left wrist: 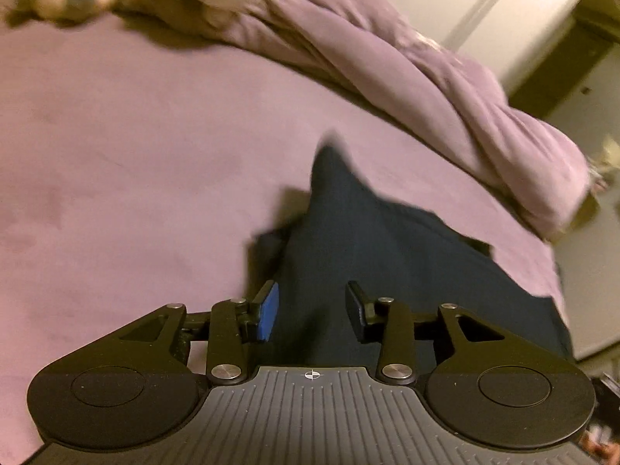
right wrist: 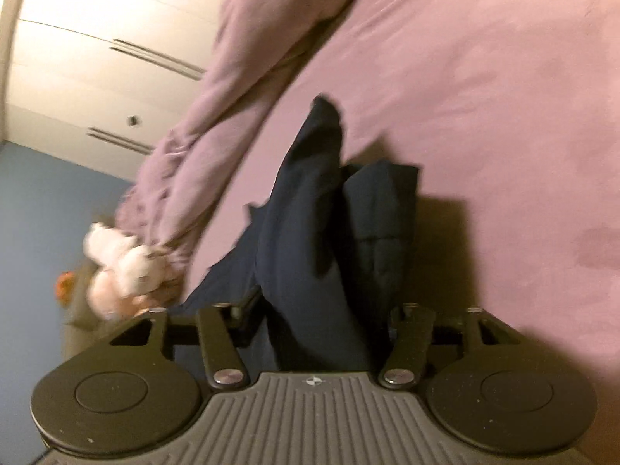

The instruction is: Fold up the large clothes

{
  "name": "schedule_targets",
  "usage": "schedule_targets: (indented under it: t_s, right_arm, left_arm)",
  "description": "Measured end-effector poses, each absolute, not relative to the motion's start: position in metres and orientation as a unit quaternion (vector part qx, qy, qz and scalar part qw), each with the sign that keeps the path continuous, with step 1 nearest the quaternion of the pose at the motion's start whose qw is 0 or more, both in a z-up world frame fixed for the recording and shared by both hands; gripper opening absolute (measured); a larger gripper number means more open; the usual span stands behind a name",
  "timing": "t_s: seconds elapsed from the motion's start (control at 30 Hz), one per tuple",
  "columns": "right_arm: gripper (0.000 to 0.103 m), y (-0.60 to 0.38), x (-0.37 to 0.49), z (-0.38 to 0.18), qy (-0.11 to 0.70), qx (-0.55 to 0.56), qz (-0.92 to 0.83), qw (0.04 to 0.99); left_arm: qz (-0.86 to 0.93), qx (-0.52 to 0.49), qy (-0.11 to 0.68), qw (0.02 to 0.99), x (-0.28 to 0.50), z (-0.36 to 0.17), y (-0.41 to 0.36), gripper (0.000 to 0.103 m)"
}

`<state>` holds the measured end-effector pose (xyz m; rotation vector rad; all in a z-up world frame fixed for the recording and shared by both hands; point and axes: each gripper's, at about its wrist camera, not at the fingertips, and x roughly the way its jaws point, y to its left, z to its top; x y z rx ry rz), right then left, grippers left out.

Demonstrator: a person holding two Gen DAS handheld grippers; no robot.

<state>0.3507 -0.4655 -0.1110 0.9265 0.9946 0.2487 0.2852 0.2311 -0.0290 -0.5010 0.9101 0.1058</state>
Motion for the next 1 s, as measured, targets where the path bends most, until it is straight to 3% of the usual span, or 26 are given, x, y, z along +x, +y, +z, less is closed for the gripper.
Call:
schedule_targets:
  t_s: [0.1,0.23,0.27,0.37,0.4,0.43,0.6,0.73,1.0]
  right_arm:
    - [0.075,-0.466,0.339,-0.091,0.430,0.353,0.060,0.829]
    - [0.075,-0.440,0.323,-0.061,0.337,0.288,-0.001,0.896]
    - [0.074,-0.424,0.325,-0.058,0.326,0.273,0.014,0.905]
    - [0.056,-0.347,0.336,-0.060,0.322,0.207,0.082,0.920]
    - [0.052,-0.322,0.340,-0.064,0.323,0.190,0.102,0.921]
    - [0.050,-0.295,0.345,-0.070,0.325,0.168,0.126,0.922]
    - [0.050,-0.215,0.363,-0.104,0.317,0.070,0.142,0.935]
    - [0.044,-0.254,0.374,-0.126,0.318,0.084,0.070,0.942]
    - [0.047,-0.351,0.374,-0.119,0.298,0.125,-0.046,0.945]
  left_arm:
    - [0.099,-0.201,0.405,0.886,0.277,-0.020,0.228,0.056]
    - [0.114,-0.168,0.384,0.901,0.287,-0.026,0.188,0.060]
    - [0.111,-0.163,0.387,0.901,0.294,-0.031,0.173,0.060]
    - [0.094,-0.146,0.396,0.902,0.312,-0.049,0.129,0.061]
    - [0.086,-0.140,0.396,0.903,0.318,-0.055,0.113,0.067]
    - [0.083,-0.135,0.394,0.905,0.322,-0.061,0.102,0.074]
    - [0.091,-0.039,0.386,0.917,0.335,-0.089,0.055,0.077]
    - [0.091,-0.013,0.380,0.920,0.334,-0.103,0.045,0.079]
    - [0.089,-0.029,0.370,0.924,0.322,-0.105,0.054,0.080]
